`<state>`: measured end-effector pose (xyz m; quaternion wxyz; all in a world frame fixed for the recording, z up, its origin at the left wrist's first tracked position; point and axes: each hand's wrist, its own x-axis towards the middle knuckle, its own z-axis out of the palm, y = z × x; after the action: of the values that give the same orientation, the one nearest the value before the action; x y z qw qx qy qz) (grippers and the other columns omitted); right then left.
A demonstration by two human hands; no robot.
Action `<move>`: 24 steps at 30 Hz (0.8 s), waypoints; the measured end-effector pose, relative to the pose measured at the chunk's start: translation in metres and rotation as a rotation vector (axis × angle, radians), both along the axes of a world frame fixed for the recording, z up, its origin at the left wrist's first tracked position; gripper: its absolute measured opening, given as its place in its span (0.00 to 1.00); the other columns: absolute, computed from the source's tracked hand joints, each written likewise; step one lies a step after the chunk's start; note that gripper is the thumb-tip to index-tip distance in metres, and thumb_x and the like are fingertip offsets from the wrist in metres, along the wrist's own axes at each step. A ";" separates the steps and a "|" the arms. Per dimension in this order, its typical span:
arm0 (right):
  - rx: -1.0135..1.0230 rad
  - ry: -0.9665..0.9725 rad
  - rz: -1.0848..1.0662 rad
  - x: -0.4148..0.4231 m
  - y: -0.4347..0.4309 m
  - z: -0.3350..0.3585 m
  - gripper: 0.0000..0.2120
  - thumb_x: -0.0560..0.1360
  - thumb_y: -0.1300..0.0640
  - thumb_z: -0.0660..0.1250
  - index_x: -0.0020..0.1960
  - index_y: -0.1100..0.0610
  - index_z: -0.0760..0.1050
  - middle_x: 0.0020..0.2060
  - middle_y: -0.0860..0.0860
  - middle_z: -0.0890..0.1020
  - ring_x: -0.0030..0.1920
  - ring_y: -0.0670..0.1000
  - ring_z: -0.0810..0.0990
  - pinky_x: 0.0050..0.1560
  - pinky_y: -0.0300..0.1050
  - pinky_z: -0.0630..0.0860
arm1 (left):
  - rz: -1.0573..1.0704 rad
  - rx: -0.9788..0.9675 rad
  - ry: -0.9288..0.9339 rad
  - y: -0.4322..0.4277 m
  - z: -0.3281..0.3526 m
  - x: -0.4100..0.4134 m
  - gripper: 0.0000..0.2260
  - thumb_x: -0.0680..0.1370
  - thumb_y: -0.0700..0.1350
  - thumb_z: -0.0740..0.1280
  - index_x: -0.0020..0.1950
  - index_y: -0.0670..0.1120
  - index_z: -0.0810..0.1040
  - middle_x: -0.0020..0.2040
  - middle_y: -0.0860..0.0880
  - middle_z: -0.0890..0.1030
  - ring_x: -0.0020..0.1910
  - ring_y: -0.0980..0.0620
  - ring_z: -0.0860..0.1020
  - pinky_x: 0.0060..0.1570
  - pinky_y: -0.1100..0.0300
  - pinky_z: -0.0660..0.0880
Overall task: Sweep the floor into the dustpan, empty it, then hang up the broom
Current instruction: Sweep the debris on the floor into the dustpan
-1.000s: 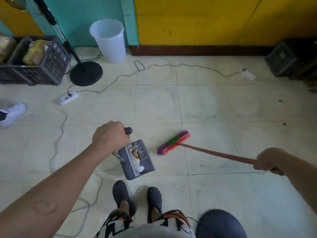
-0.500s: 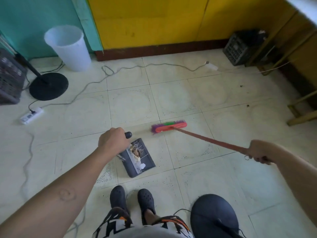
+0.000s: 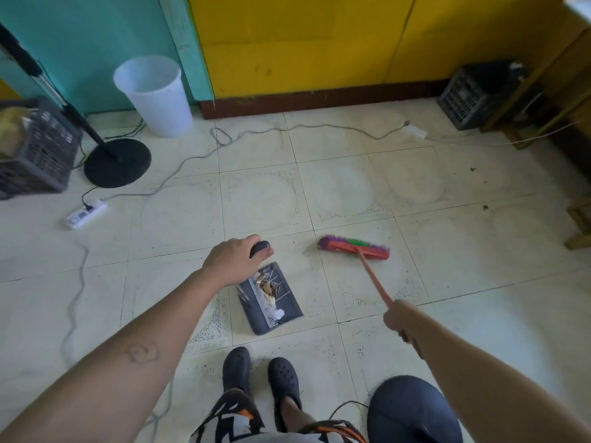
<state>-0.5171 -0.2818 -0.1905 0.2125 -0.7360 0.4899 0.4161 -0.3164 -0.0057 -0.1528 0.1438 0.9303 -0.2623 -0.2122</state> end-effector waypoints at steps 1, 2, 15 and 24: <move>0.009 0.044 0.053 0.002 0.007 0.000 0.18 0.80 0.61 0.54 0.68 0.68 0.63 0.33 0.54 0.74 0.24 0.47 0.69 0.17 0.34 0.64 | -0.019 0.025 -0.008 -0.002 -0.001 0.000 0.17 0.79 0.63 0.55 0.44 0.50 0.68 0.35 0.49 0.77 0.35 0.48 0.75 0.32 0.57 0.66; 0.033 0.094 0.092 0.004 0.015 0.000 0.17 0.80 0.61 0.54 0.65 0.68 0.65 0.31 0.53 0.73 0.23 0.47 0.69 0.17 0.34 0.64 | -0.032 0.042 -0.015 -0.003 -0.002 0.000 0.17 0.80 0.64 0.54 0.45 0.50 0.68 0.36 0.49 0.77 0.35 0.47 0.75 0.33 0.57 0.67; 0.504 -0.115 -0.282 -0.022 0.058 0.060 0.06 0.76 0.65 0.57 0.40 0.60 0.68 0.22 0.49 0.70 0.18 0.45 0.66 0.20 0.34 0.64 | -0.087 0.079 -0.122 -0.019 -0.002 -0.004 0.16 0.81 0.63 0.52 0.49 0.51 0.68 0.40 0.49 0.79 0.38 0.46 0.75 0.36 0.56 0.69; 0.616 -0.267 -0.501 -0.019 0.017 0.108 0.06 0.77 0.64 0.59 0.42 0.58 0.67 0.24 0.48 0.68 0.19 0.44 0.62 0.16 0.34 0.60 | -0.074 0.094 -0.085 -0.009 0.004 -0.002 0.17 0.80 0.64 0.52 0.49 0.51 0.68 0.38 0.50 0.78 0.37 0.48 0.76 0.34 0.57 0.69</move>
<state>-0.5361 -0.2644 -0.0825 0.5790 -0.5434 0.4747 0.3796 -0.3185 -0.0144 -0.1492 0.0807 0.9339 -0.2920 -0.1899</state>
